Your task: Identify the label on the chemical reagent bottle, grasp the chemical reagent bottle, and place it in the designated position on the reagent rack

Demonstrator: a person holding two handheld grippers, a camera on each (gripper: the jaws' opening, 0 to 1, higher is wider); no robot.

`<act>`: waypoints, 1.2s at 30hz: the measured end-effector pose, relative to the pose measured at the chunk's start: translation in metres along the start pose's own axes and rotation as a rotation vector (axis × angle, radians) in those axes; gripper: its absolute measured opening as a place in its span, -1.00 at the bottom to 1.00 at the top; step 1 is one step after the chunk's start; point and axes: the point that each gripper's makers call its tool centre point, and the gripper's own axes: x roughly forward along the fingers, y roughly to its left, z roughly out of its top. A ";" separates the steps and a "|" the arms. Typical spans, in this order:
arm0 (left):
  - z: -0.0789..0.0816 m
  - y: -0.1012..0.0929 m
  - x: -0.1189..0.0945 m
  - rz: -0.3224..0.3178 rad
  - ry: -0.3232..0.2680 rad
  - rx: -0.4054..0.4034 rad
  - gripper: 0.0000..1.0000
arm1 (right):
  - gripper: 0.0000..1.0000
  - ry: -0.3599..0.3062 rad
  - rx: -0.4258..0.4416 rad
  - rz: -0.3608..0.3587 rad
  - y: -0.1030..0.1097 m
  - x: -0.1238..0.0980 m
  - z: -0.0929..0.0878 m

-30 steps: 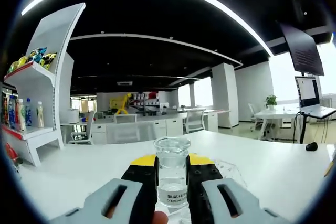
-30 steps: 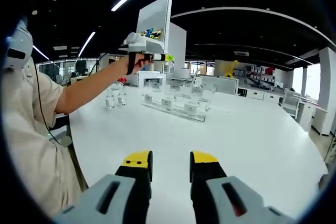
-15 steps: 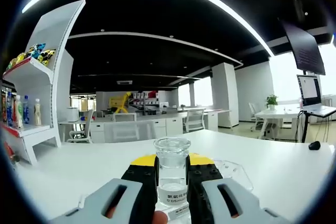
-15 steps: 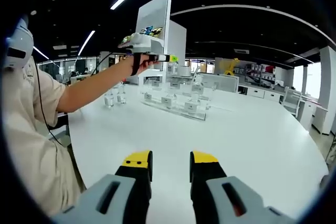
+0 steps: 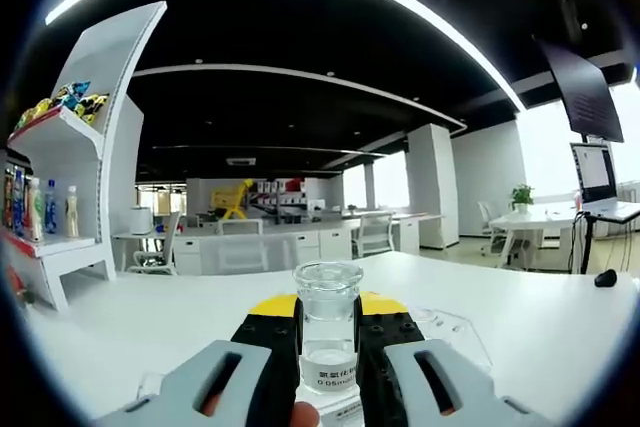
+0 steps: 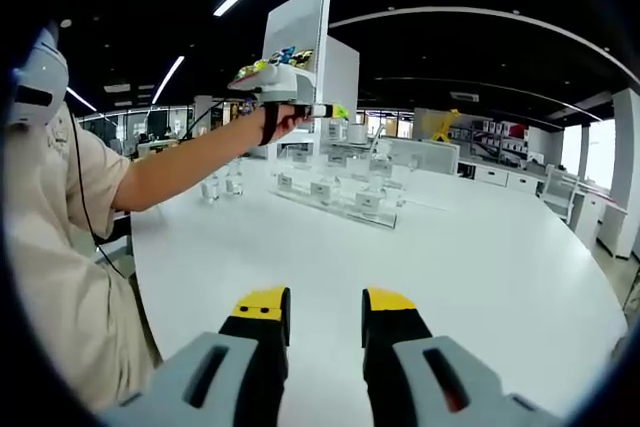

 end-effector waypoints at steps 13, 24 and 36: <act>-0.021 0.000 0.005 0.008 0.027 -0.005 -0.59 | -0.43 0.010 0.005 -0.008 -0.004 0.000 -0.003; -0.023 0.001 0.009 0.005 0.021 0.003 -0.59 | -0.43 0.015 0.012 -0.017 -0.009 0.001 -0.006; -0.033 -0.002 0.013 0.000 0.031 0.010 -0.59 | -0.43 0.020 0.018 -0.017 -0.011 0.004 -0.007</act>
